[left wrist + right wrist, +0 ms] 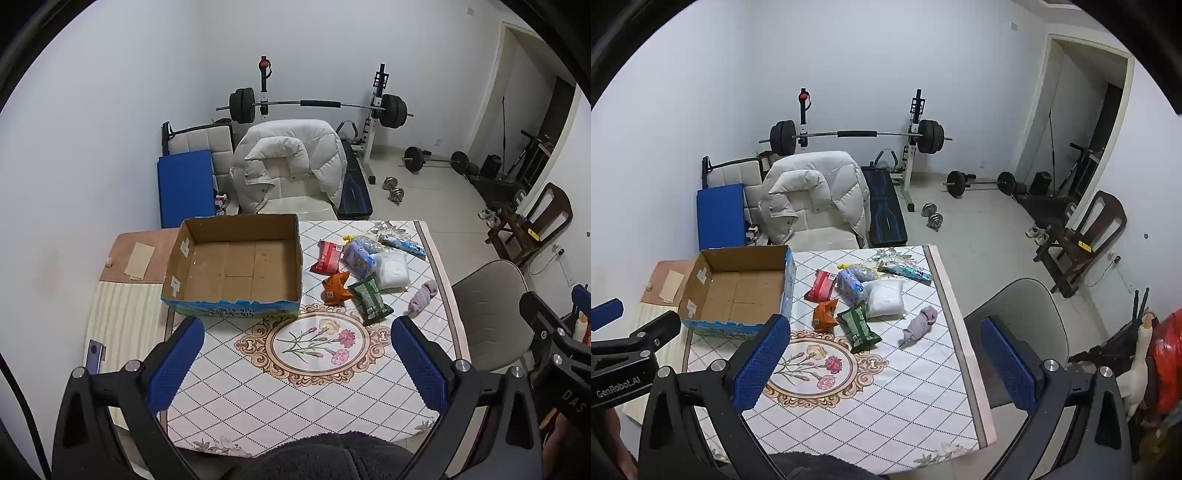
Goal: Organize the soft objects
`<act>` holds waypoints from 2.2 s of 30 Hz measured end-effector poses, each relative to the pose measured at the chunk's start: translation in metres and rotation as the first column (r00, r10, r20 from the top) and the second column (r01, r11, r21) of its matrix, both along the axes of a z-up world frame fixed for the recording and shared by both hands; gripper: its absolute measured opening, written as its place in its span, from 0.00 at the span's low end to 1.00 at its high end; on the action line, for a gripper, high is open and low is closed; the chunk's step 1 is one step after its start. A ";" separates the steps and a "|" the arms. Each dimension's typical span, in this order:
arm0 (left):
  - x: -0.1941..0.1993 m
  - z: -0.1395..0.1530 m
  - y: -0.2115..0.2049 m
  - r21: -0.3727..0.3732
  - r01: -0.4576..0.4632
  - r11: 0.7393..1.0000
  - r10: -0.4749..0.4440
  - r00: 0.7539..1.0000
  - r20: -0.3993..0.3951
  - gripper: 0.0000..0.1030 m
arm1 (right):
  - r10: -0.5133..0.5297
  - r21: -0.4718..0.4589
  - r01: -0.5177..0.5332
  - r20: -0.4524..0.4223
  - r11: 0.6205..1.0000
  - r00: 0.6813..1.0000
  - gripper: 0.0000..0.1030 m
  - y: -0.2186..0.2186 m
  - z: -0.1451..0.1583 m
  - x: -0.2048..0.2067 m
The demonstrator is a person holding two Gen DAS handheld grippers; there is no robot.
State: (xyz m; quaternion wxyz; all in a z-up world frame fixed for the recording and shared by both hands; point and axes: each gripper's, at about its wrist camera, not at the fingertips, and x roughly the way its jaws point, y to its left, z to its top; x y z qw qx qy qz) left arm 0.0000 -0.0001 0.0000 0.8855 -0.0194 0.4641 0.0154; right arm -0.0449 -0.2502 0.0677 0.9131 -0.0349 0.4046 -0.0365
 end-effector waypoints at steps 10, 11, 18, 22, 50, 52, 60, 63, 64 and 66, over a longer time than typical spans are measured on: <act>0.000 0.000 0.001 -0.006 -0.005 1.000 0.005 1.000 0.002 1.00 | 0.000 -0.002 0.000 -0.005 1.000 1.000 1.00 0.000 0.000 0.002; 0.001 0.000 0.002 -0.006 -0.006 1.000 0.006 1.000 0.004 1.00 | 0.000 -0.001 0.000 -0.004 1.000 1.000 1.00 -0.002 0.000 0.002; -0.004 0.001 0.003 0.000 -0.011 1.000 0.011 1.000 0.012 1.00 | 0.011 -0.014 -0.011 0.003 1.000 1.000 1.00 0.005 0.006 0.001; -0.004 0.002 0.005 0.001 -0.012 1.000 0.012 1.000 0.018 1.00 | 0.018 -0.019 -0.018 0.004 1.000 1.000 1.00 0.009 0.007 0.002; -0.002 0.002 0.006 0.006 -0.007 1.000 0.006 1.000 0.015 1.00 | 0.035 -0.009 -0.035 -0.001 0.999 0.999 1.00 0.008 0.002 0.010; -0.002 0.002 0.005 0.007 -0.008 1.000 0.008 1.000 0.014 1.00 | 0.036 -0.012 -0.036 0.000 0.999 0.999 1.00 0.009 0.002 0.011; -0.002 0.002 0.006 0.007 -0.006 1.000 0.006 1.000 0.016 1.00 | 0.037 -0.013 -0.037 0.003 0.999 0.999 1.00 0.009 -0.001 0.011; -0.002 0.002 0.007 0.006 -0.007 1.000 0.007 1.000 0.014 1.00 | 0.038 -0.012 -0.038 0.002 0.999 0.999 1.00 0.010 0.000 0.011; -0.002 0.002 0.007 0.005 -0.007 1.000 0.007 1.000 0.015 1.00 | 0.038 -0.011 -0.038 0.002 0.999 0.999 1.00 0.009 0.000 0.011; -0.001 0.002 0.007 0.007 -0.007 1.000 0.007 1.000 0.013 1.00 | 0.038 -0.012 -0.038 0.001 0.999 0.999 1.00 0.010 0.000 0.011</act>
